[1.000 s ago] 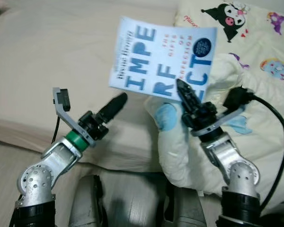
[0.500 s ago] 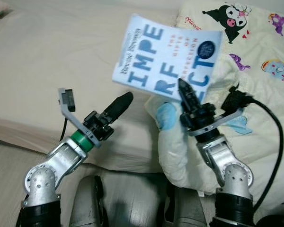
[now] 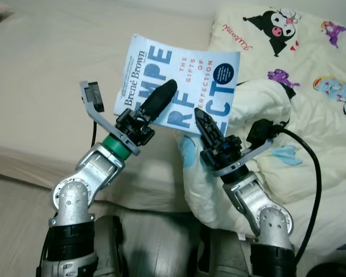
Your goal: Clean up the room
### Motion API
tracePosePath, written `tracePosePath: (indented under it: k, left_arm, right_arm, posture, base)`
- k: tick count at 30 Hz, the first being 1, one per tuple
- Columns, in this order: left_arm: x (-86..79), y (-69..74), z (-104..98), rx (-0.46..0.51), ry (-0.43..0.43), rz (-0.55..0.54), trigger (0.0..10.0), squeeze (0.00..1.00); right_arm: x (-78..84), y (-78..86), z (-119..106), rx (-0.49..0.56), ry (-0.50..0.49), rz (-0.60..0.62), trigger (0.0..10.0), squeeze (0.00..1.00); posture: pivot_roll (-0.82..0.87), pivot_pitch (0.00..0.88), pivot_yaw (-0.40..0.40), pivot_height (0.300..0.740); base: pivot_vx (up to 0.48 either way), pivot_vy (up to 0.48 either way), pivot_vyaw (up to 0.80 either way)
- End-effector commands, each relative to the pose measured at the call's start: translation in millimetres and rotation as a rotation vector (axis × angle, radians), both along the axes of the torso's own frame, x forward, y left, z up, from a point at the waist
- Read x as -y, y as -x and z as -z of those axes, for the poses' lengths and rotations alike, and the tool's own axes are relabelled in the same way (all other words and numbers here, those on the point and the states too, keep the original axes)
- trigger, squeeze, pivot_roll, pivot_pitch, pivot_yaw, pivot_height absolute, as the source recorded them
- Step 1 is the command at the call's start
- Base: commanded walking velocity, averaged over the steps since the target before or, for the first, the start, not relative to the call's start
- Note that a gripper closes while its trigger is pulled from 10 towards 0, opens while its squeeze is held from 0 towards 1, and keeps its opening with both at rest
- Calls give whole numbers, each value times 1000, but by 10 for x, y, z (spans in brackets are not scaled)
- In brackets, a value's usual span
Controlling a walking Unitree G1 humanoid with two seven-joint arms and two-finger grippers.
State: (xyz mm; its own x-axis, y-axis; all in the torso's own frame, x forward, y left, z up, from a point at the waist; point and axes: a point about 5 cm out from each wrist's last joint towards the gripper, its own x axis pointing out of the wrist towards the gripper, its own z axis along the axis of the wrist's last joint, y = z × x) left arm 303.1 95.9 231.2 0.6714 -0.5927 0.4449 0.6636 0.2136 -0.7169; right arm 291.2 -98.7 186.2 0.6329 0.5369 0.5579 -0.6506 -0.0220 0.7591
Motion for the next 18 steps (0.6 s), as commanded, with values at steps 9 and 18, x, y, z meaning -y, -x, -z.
tracePosePath:
  k: [9, 18]
  left_arm:
    - [-50, 4, 162, -59, -28, -100, 0, 0]
    - [-65, -21, 119, -50, 25, -112, 0, 0]
  right_arm:
    - [-14, -20, 84, -57, 54, -25, 1216, 0]
    - [30, -30, 125, -74, 92, 11, 10000, 0]
  posture:
    - [53, 119, -43, 580]
    - [48, 118, -41, 580]
  base:
    - [0, 0, 0]
    - [0, 0, 0]
